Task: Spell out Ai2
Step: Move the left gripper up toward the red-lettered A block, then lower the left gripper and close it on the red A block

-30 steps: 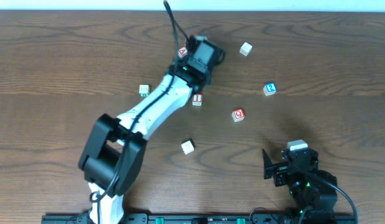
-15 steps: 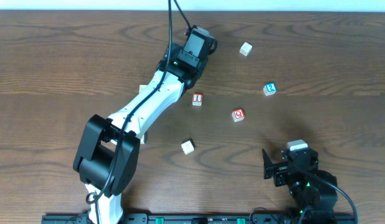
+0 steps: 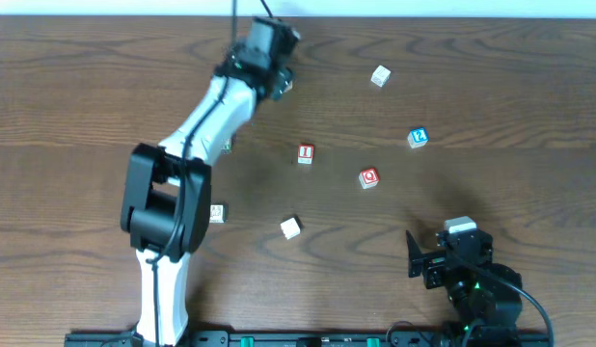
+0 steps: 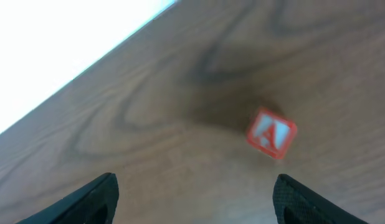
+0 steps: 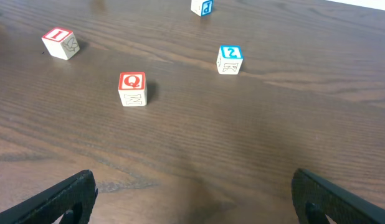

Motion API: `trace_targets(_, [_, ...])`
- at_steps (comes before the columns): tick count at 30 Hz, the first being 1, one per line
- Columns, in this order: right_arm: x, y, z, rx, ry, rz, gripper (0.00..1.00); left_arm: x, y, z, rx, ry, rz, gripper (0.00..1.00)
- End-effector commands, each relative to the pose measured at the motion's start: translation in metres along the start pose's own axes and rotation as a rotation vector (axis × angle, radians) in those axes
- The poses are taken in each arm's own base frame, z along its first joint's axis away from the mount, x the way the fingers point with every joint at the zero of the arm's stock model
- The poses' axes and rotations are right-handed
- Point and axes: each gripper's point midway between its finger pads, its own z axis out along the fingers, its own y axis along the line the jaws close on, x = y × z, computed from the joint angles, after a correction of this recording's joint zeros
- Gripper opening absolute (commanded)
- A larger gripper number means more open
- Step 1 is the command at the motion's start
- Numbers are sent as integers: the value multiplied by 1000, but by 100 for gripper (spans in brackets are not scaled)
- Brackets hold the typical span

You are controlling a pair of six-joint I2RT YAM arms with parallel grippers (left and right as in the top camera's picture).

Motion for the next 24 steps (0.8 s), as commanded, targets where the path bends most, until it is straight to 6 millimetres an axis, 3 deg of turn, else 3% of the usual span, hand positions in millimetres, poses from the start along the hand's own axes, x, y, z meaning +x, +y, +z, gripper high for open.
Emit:
trace_targets(1, [2, 1, 1, -5, 1, -8, 99, -29, -11, 2, 124, -81, 22, 80])
trace_targets(5, [2, 1, 1, -5, 1, -8, 99, -26, -24, 15, 186, -80, 28, 84])
trace_targets(10, [2, 1, 1, -6, 1, -8, 99, -4, -44, 26, 267, -15, 42, 86])
trace_targets(14, [2, 1, 1, -5, 1, -8, 99, 6, -47, 27, 280, 18, 83, 86])
trace_targets(24, [2, 1, 1, -5, 1, -8, 99, 6, -52, 34, 299, 2, 100, 83])
